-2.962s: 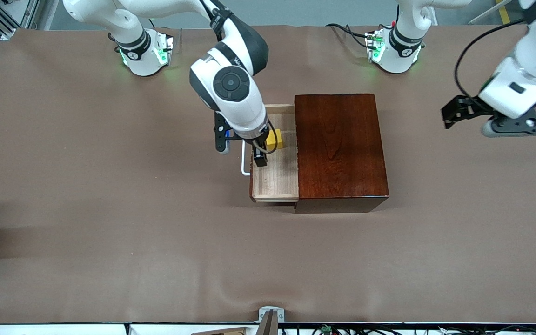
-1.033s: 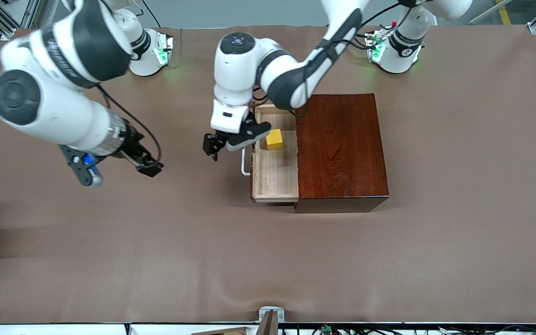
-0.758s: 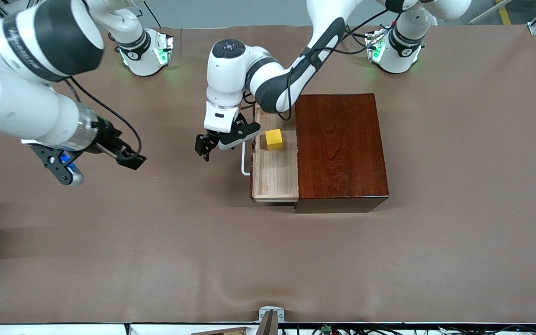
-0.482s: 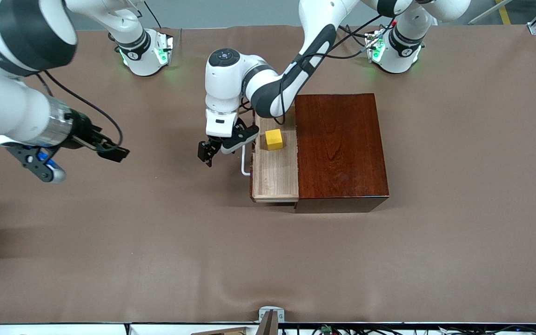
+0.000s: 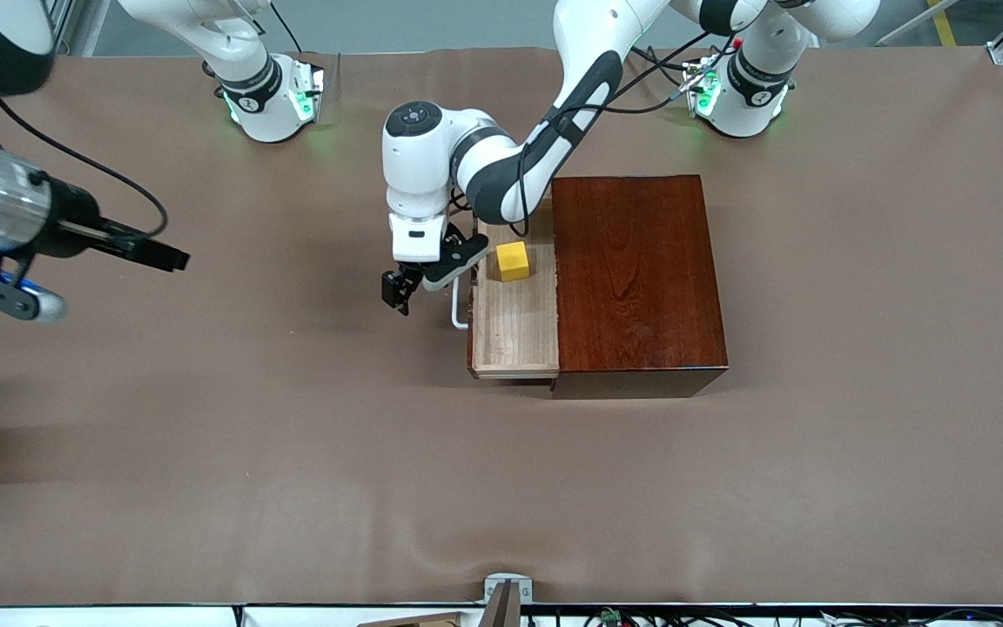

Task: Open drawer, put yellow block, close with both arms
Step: 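Push the drawer shut toward the cabinet with the left gripper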

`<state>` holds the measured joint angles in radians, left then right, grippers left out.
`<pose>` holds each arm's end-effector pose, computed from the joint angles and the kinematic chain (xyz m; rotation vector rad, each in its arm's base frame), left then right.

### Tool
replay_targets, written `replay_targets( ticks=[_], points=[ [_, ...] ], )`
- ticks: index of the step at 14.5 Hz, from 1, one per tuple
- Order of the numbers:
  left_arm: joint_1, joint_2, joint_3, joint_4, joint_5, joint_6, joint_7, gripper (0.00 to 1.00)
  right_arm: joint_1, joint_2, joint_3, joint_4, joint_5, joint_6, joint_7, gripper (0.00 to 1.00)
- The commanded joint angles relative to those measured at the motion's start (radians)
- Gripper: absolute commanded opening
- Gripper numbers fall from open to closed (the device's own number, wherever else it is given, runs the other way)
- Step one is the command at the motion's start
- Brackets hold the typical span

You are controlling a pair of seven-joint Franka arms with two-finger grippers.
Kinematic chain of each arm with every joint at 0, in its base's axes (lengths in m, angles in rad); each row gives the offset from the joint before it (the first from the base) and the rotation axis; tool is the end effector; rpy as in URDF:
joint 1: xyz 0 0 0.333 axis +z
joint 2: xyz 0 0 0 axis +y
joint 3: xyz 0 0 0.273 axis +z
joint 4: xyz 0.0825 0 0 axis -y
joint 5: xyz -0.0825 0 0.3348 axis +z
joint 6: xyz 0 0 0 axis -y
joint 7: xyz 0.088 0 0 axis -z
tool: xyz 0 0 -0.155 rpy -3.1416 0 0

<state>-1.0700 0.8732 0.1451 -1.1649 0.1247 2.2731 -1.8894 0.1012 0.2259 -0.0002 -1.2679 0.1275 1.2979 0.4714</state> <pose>0.4182 -0.5872 0.2433 2.6680 1.1759 0.3605 0.5202 0.0748 0.5208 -3.0110 0.5294 0.3427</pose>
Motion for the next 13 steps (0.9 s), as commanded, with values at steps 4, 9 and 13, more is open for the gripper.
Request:
replay_targets(
  ticks=[4, 9, 13],
  points=[
    [0.001, 0.013, 0.013, 0.039, 0.026, -0.115, -0.019, 1.00, -0.028, -0.088, 0.017, -0.019, -0.083, -0.029, -0.200, 1.00],
    [0.010, 0.001, 0.031, 0.037, 0.026, -0.236, -0.017, 1.00, -0.093, -0.157, 0.017, -0.086, -0.083, -0.022, -0.373, 1.00],
    [0.031, -0.011, 0.034, 0.031, 0.027, -0.282, -0.017, 1.00, -0.127, -0.178, 0.017, -0.107, -0.095, -0.008, -0.404, 1.00]
  ],
)
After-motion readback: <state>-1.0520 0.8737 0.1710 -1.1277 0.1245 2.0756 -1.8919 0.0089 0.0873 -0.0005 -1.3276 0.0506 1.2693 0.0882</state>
